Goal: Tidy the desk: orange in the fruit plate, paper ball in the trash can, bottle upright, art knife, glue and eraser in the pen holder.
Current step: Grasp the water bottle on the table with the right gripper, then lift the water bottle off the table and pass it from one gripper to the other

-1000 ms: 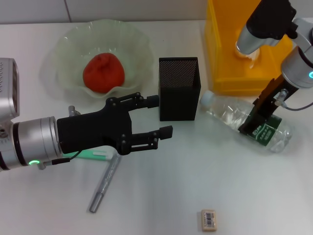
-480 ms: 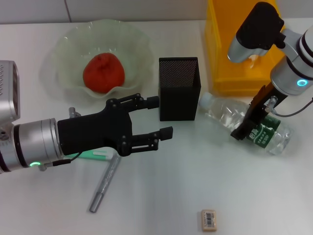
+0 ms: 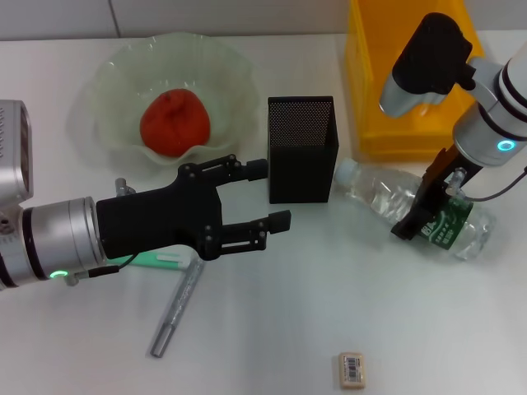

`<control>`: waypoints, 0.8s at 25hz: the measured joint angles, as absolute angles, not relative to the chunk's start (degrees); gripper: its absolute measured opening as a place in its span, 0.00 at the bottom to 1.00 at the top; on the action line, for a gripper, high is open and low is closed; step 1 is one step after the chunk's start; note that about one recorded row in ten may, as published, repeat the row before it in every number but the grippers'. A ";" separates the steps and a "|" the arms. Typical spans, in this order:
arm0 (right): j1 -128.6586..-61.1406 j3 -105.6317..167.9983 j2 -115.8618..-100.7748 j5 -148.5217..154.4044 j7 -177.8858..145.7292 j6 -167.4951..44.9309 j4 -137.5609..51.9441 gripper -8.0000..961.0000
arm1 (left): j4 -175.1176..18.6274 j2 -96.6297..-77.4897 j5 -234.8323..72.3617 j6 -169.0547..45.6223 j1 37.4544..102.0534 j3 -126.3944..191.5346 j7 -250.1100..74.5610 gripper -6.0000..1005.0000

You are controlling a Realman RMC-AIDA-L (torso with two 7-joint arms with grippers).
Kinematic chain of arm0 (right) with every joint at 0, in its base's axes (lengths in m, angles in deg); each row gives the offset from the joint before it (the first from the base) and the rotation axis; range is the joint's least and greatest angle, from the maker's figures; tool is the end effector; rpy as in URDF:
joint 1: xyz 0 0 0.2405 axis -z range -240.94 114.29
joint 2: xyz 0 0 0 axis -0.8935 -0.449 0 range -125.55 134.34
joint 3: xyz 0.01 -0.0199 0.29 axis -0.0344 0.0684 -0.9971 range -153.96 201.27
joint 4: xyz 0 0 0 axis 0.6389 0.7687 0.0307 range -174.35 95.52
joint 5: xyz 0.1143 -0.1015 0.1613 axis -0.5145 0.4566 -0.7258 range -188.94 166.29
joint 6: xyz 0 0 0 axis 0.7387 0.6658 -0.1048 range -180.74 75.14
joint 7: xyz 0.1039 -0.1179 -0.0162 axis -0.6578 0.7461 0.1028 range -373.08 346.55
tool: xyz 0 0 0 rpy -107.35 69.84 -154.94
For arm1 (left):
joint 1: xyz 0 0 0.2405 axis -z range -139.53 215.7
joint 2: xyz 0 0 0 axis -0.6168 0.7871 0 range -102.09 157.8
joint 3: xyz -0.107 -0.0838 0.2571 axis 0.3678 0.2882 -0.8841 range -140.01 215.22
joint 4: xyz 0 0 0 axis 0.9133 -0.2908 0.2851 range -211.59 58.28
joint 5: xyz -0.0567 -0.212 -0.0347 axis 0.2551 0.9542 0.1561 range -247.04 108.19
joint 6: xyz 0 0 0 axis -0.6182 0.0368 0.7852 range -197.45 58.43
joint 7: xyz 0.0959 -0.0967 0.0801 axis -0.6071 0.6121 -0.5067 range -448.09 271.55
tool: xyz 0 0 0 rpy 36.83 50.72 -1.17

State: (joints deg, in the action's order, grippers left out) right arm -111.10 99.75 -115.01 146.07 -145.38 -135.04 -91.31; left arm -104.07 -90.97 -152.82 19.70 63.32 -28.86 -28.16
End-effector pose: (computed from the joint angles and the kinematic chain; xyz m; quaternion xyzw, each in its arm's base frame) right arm 0.2293 0.4223 -0.0613 -0.9221 0.2365 -0.2778 0.1290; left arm -0.2663 0.3158 -0.0761 -0.9250 -0.1206 -0.3483 0.0925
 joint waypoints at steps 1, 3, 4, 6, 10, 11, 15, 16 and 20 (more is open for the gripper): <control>-110.99 99.94 -115.00 146.07 -145.38 -134.97 -91.45 0.83 | -104.07 -90.97 -152.79 19.70 63.34 -28.86 -28.16 0.72; -110.96 100.08 -114.99 146.14 -145.37 -134.91 -91.43 0.83 | -104.07 -90.97 -152.79 19.70 63.37 -28.83 -28.16 0.72; -110.94 100.10 -114.98 146.17 -145.36 -134.90 -91.42 0.83 | -104.07 -90.97 -152.79 19.70 63.38 -28.81 -28.16 0.72; -110.65 100.11 -114.98 146.15 -145.36 -134.89 -91.64 0.83 | -104.07 -90.97 -152.79 19.70 63.39 -28.77 -28.16 0.72; -107.24 100.24 -115.11 145.09 -145.36 -134.33 -95.99 0.83 | -104.07 -90.97 -152.70 19.69 63.47 -28.75 -28.16 0.71; -105.98 100.56 -115.15 144.61 -145.36 -134.32 -97.61 0.83 | -104.07 -90.96 -152.57 19.69 63.48 -28.75 -28.15 0.71; -100.58 101.04 -114.99 141.34 -144.68 -134.99 -104.07 0.83 | -104.07 -90.97 -152.04 19.54 63.47 -28.75 -28.17 0.71; -99.20 101.06 -114.95 140.27 -144.20 -135.16 -105.70 0.83 | -104.08 -90.97 -151.98 19.52 63.48 -28.75 -28.20 0.71; -92.59 101.04 -114.90 135.87 -142.32 -135.89 -113.60 0.82 | -104.08 -90.97 -151.31 19.41 63.61 -28.83 -28.23 0.71</control>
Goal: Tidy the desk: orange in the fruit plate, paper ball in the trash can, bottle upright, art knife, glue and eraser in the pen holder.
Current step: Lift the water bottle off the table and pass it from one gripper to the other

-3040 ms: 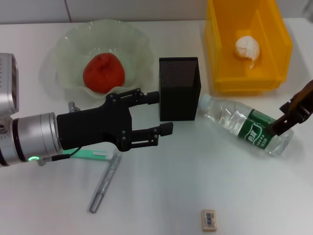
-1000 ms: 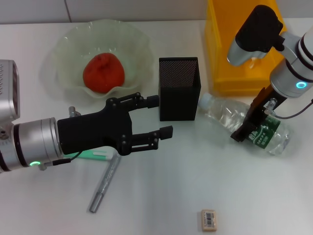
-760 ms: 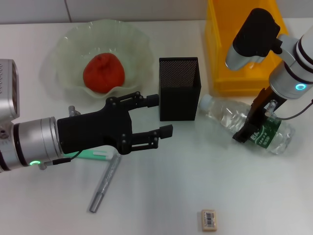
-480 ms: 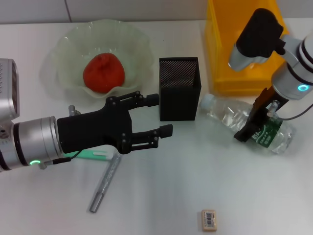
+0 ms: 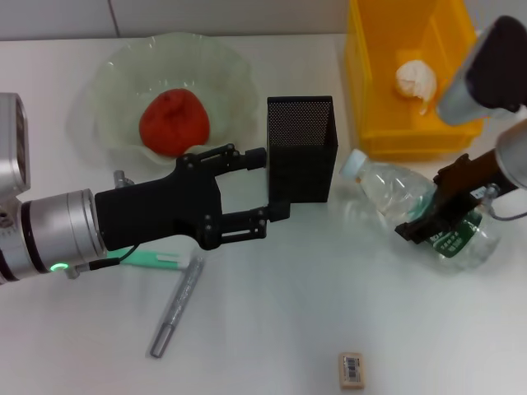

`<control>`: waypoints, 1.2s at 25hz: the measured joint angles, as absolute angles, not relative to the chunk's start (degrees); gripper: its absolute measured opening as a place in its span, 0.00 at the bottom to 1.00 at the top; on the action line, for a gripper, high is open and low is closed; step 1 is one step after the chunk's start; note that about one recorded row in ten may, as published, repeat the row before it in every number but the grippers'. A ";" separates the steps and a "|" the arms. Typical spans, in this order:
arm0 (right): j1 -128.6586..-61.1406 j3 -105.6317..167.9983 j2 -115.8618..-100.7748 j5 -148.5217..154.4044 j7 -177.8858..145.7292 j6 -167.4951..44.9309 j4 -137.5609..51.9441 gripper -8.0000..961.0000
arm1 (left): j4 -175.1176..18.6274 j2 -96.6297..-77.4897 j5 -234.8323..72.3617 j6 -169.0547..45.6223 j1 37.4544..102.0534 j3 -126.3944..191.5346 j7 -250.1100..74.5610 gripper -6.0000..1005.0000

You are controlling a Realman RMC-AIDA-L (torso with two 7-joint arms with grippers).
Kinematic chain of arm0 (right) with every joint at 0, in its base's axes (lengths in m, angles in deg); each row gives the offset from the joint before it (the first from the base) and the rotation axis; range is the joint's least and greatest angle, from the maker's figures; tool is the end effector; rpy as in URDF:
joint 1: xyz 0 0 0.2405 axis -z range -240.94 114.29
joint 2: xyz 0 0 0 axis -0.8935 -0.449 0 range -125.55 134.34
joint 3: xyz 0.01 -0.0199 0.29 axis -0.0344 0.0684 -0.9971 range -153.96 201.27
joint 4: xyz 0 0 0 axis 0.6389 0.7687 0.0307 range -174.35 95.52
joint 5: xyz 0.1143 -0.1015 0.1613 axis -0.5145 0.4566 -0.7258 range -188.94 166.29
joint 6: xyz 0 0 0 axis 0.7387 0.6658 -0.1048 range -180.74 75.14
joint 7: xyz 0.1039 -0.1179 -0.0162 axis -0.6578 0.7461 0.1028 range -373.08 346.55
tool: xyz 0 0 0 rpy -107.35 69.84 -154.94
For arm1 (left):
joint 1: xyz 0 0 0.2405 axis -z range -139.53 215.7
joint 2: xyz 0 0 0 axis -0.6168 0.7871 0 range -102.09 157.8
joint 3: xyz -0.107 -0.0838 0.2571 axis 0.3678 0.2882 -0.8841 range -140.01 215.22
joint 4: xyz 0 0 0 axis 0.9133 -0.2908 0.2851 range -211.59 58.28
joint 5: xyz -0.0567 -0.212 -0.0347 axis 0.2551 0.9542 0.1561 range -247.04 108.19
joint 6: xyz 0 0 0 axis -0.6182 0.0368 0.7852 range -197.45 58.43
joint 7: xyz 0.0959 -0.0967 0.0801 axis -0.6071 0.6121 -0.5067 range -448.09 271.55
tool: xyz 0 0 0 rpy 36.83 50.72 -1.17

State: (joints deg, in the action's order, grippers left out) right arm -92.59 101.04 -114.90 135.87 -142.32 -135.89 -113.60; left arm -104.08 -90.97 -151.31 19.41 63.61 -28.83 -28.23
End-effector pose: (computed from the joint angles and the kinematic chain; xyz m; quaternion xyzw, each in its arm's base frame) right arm 0.2480 0.3797 -0.0310 -0.9411 0.2415 -0.1681 0.1666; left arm -0.2632 0.3204 -0.0735 -0.9208 -0.1200 -0.3569 0.1013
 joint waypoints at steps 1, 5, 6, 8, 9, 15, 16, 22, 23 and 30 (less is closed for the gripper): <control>-91.14 101.03 -114.91 135.07 -141.90 -136.03 -115.07 0.82 | -104.08 -90.97 -150.99 19.41 63.67 -28.88 -28.23 0.71; -82.19 100.21 -115.10 126.94 -137.20 -135.78 -124.36 0.81 | -104.08 -90.97 -149.60 19.59 63.77 -28.83 -28.24 0.71; -80.10 99.63 -115.13 123.86 -135.03 -135.56 -125.76 0.80 | -104.08 -90.97 -149.19 19.60 63.80 -28.87 -28.24 0.71; -76.66 97.82 -115.17 116.86 -130.19 -135.08 -127.17 0.80 | -104.08 -91.02 -147.92 19.64 63.96 -29.11 -28.03 0.71; -75.26 96.68 -115.19 113.66 -127.84 -134.92 -127.31 0.80 | -104.08 -91.07 -147.12 19.70 64.10 -29.22 -27.80 0.71; -69.45 91.66 -114.95 96.28 -113.94 -135.38 -123.66 0.80 | -104.11 -91.13 -144.50 21.83 65.01 -29.28 -24.63 0.71; -68.64 91.45 -114.96 93.82 -110.91 -135.45 -122.43 0.80 | -104.15 -91.10 -144.07 22.50 65.47 -29.28 -22.93 0.71; -66.48 92.04 -115.15 83.81 -96.88 -136.07 -115.65 0.80 | -104.12 -91.12 -143.81 23.12 66.46 -29.26 -19.48 0.71; -66.44 92.06 -115.15 82.49 -94.91 -136.39 -114.45 0.80 | -104.12 -91.14 -143.80 23.20 66.64 -29.26 -18.97 0.71; -69.91 92.12 -115.16 77.21 -85.22 -138.07 -104.90 0.80 | -103.71 -91.33 -143.77 25.50 67.77 -29.34 -17.03 0.71</control>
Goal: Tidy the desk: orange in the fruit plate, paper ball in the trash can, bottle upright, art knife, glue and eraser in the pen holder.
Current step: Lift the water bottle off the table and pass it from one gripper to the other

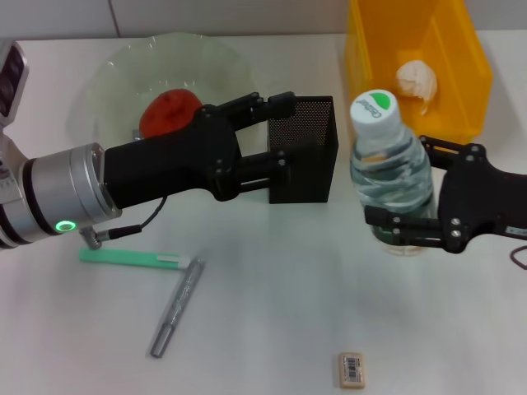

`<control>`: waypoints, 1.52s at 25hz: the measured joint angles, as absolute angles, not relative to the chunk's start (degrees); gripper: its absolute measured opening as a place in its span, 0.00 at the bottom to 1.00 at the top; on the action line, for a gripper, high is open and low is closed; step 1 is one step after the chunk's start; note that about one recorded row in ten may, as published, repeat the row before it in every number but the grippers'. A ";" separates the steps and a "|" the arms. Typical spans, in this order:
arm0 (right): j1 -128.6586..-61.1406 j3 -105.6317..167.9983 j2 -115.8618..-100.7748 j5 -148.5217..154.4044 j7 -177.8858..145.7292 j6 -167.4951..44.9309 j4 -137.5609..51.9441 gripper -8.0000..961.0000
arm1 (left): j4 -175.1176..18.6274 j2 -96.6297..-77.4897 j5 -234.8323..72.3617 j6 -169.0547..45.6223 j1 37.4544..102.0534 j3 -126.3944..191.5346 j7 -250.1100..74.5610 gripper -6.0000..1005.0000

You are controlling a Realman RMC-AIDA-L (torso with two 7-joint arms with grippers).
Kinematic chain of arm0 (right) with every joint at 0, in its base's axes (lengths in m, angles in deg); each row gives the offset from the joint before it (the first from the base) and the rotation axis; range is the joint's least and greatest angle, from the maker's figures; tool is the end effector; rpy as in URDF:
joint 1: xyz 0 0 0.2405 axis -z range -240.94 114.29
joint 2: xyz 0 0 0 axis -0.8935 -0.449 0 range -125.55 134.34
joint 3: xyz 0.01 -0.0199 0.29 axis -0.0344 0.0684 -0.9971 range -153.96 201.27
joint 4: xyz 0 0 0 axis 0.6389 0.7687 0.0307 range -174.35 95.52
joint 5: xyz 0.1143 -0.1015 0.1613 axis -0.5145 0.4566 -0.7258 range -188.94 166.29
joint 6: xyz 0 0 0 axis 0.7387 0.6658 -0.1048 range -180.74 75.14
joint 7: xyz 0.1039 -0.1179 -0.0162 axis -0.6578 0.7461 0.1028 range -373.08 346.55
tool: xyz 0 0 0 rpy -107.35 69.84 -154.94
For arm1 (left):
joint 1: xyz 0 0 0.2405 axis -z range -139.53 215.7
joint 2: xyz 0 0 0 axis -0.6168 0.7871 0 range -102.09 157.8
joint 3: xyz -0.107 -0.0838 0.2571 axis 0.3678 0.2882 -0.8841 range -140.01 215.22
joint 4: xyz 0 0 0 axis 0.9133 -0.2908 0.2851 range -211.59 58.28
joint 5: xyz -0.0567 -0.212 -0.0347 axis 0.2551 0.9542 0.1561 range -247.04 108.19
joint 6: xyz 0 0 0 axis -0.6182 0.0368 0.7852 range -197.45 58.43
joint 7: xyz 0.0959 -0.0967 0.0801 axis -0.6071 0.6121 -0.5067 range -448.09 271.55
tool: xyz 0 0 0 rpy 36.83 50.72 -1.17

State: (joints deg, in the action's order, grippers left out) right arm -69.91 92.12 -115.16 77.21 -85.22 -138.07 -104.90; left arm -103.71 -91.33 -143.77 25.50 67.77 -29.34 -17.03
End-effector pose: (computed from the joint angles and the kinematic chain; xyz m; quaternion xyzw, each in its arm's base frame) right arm 0.2699 0.2913 -0.0077 -0.9427 0.0588 0.2667 0.1917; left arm -0.2197 0.3340 -0.0589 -0.8809 -0.1622 -0.4432 0.0348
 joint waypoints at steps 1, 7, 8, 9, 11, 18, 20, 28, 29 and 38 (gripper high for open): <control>-70.50 92.12 -115.16 76.71 -84.95 -138.10 -103.92 0.80 | -103.54 -91.35 -143.76 25.80 67.93 -29.35 -16.91 0.71; -74.85 93.07 -115.20 73.33 -80.55 -138.23 -97.32 0.80 | -100.37 -91.34 -143.01 27.03 69.67 -29.37 -16.74 0.70; -75.64 93.35 -115.20 73.26 -80.42 -138.20 -96.33 0.80 | -100.09 -91.34 -143.00 27.09 69.83 -29.37 -16.74 0.70; -76.55 93.60 -115.21 73.24 -80.29 -138.20 -95.06 0.80 | -99.79 -91.33 -142.99 27.15 69.97 -29.37 -16.73 0.70; -78.27 94.01 -115.22 73.19 -80.01 -138.20 -92.60 0.80 | -99.52 -91.33 -142.89 27.16 70.11 -29.37 -16.73 0.70; -82.09 95.08 -115.34 73.11 -79.88 -137.68 -87.27 0.80 | -98.79 -91.32 -141.59 27.17 69.93 -29.37 -17.30 0.70; -82.80 95.14 -115.38 72.98 -79.87 -137.67 -86.32 0.80 | -98.79 -91.32 -141.58 27.17 69.89 -29.37 -17.40 0.70; -83.98 97.37 -115.40 68.91 -77.75 -137.67 -83.25 0.80 | -98.08 -91.32 -141.51 26.71 70.12 -29.65 -18.90 0.70; -83.98 97.37 -115.40 68.91 -77.75 -137.67 -83.25 0.80 | -98.08 -91.32 -141.51 26.71 70.12 -29.65 -18.90 0.70; -84.57 98.37 -115.25 68.80 -77.69 -137.56 -82.40 0.80 | -97.57 -91.32 -141.48 26.75 70.31 -30.15 -19.89 0.70</control>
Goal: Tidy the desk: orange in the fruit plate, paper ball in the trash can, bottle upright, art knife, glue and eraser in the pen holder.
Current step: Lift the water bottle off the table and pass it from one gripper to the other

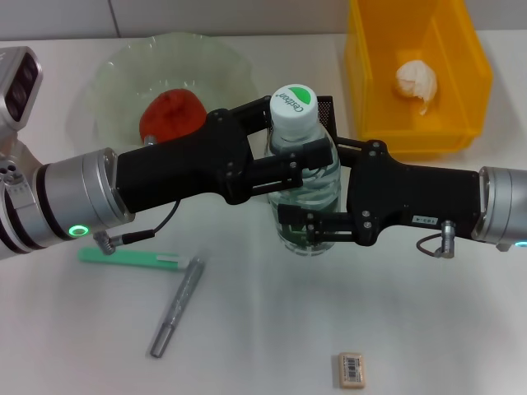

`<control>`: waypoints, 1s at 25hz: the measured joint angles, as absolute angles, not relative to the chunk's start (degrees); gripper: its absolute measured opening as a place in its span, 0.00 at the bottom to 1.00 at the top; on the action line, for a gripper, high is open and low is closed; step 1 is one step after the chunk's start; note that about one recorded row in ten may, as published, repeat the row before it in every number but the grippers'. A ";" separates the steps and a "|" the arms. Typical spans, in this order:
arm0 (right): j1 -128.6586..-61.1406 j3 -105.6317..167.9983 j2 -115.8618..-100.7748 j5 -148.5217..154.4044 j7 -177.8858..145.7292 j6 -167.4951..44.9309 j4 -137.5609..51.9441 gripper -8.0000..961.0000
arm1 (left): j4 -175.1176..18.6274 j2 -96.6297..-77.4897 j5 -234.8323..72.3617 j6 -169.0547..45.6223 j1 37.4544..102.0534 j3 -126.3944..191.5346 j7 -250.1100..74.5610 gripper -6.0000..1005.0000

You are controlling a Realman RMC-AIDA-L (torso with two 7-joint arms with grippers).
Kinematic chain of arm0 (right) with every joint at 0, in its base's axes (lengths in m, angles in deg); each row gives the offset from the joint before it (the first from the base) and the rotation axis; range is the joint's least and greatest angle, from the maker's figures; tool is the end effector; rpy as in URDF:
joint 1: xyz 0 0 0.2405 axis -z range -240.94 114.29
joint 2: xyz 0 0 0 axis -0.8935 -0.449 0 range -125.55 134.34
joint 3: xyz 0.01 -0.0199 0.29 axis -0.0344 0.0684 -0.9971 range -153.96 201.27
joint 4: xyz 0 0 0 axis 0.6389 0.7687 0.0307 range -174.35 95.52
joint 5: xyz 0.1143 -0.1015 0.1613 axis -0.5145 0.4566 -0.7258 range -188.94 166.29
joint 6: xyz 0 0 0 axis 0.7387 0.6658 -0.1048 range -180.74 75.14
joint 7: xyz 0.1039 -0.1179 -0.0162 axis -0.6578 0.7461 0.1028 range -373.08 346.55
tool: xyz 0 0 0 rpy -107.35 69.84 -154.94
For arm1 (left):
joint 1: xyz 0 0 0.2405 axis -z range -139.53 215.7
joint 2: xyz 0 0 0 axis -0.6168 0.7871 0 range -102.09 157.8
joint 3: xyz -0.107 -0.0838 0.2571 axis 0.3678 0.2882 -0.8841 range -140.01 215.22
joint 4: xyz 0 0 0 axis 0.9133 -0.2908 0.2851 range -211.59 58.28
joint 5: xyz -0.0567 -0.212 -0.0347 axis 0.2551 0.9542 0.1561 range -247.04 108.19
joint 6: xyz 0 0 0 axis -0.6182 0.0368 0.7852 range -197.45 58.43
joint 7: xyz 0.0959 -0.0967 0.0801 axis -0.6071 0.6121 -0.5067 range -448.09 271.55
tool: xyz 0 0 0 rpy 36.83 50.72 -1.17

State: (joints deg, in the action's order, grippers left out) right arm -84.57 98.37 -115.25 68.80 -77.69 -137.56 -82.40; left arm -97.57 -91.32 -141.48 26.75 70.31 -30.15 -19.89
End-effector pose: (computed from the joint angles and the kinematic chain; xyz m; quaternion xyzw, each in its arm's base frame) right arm 0.2359 0.3230 -0.0682 -0.9348 0.0597 0.3344 0.1032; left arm -0.2163 0.3327 -0.0679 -0.8726 -0.1684 -0.4579 0.0232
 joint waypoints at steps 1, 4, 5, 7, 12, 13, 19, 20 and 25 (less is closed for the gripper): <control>-84.57 98.37 -115.25 68.80 -77.69 -137.56 -82.40 0.80 | -97.57 -91.32 -141.48 26.79 70.30 -30.16 -19.89 0.70; -84.81 99.26 -115.23 68.75 -77.69 -136.93 -82.34 0.80 | -97.56 -91.32 -141.48 26.83 70.29 -30.15 -19.89 0.70; -85.02 99.93 -115.22 68.71 -77.74 -136.48 -82.26 0.80 | -97.07 -91.32 -141.48 26.92 70.28 -30.22 -19.89 0.70; -85.14 100.34 -115.22 68.67 -77.80 -136.22 -82.17 0.80 | -96.93 -91.32 -141.48 26.92 70.28 -30.24 -19.90 0.70; -85.34 100.38 -115.23 68.64 -77.80 -136.20 -81.80 0.80 | -96.74 -91.32 -140.58 27.20 70.05 -30.73 -22.70 0.69; -85.37 100.38 -115.24 68.65 -77.80 -136.20 -81.71 0.80 | -96.66 -91.32 -140.34 27.21 69.95 -30.79 -23.24 0.69; -85.45 100.38 -115.27 68.64 -77.80 -136.18 -81.32 0.80 | -94.17 -91.32 -137.06 27.83 69.65 -30.90 -25.85 0.62; -85.53 100.38 -115.29 68.64 -77.78 -136.18 -81.15 0.80 | -94.15 -91.32 -137.06 27.91 69.61 -30.91 -25.87 0.58; -85.71 100.39 -115.31 68.64 -77.75 -136.18 -81.05 0.80 | -94.16 -91.32 -136.93 27.98 69.66 -31.51 -25.88 0.47</control>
